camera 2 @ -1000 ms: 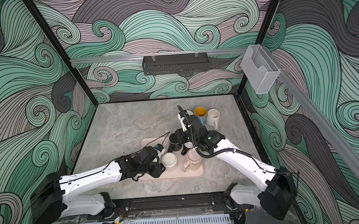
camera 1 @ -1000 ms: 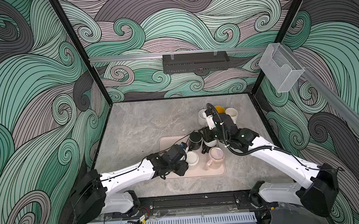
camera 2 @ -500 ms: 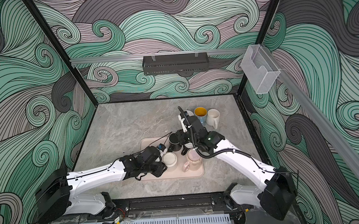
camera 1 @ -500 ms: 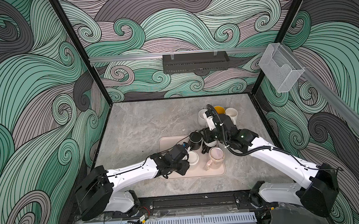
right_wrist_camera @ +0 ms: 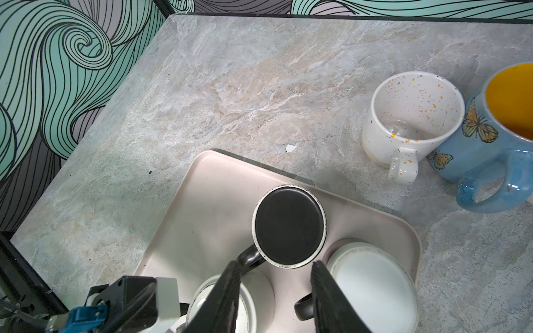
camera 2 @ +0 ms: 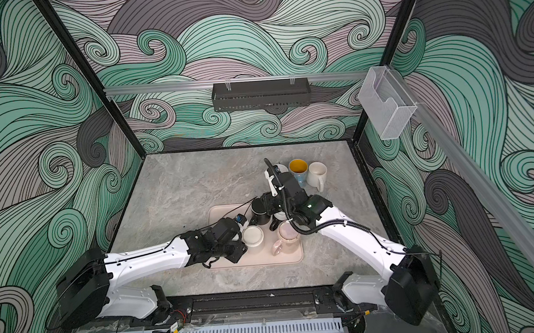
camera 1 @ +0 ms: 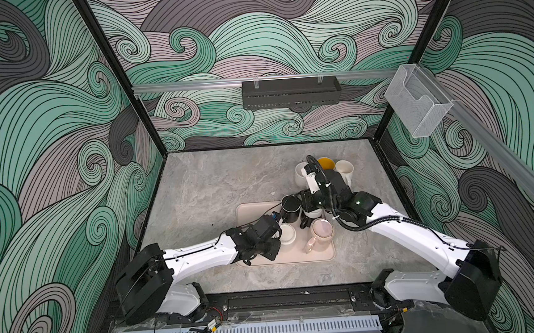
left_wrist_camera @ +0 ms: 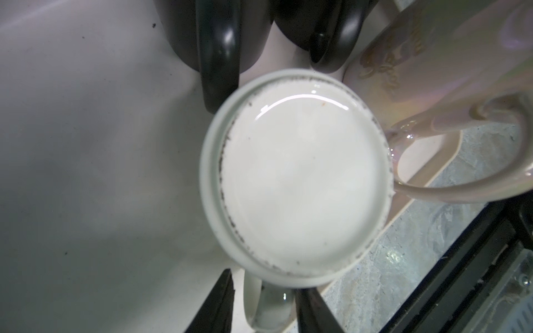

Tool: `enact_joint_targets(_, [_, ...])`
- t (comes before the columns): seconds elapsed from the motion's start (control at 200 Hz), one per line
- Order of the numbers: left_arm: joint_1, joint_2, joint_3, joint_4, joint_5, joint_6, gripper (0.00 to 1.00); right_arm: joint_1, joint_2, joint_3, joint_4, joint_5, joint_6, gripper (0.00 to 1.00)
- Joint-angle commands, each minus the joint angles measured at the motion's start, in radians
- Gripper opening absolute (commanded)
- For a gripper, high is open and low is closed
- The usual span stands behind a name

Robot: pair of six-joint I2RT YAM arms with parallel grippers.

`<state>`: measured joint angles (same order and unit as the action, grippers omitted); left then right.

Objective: Turn the mug right side up

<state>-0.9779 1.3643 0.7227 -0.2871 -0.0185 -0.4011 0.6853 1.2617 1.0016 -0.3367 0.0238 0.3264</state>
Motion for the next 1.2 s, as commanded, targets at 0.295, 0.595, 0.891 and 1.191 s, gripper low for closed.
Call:
enact_joint_targets(0.295, [-0.005,0.007,-0.005,0.013,-0.029,-0.003,0.33,-0.005,0.018,-0.016,0.032,-0.017,0.006,0.42])
enact_joint_targets(0.595, [-0.005,0.027,-0.003,0.007,-0.035,-0.002,0.33,-0.005,0.019,-0.037,0.049,-0.012,0.008,0.41])
enact_joint_targets(0.891, [-0.005,0.039,0.017,0.002,-0.031,0.008,0.34,-0.005,0.013,-0.048,0.063,-0.013,0.005,0.41])
enact_joint_targets(1.191, [-0.005,0.090,0.056,-0.027,-0.031,0.012,0.29,-0.007,-0.005,-0.071,0.079,0.001,0.009,0.42])
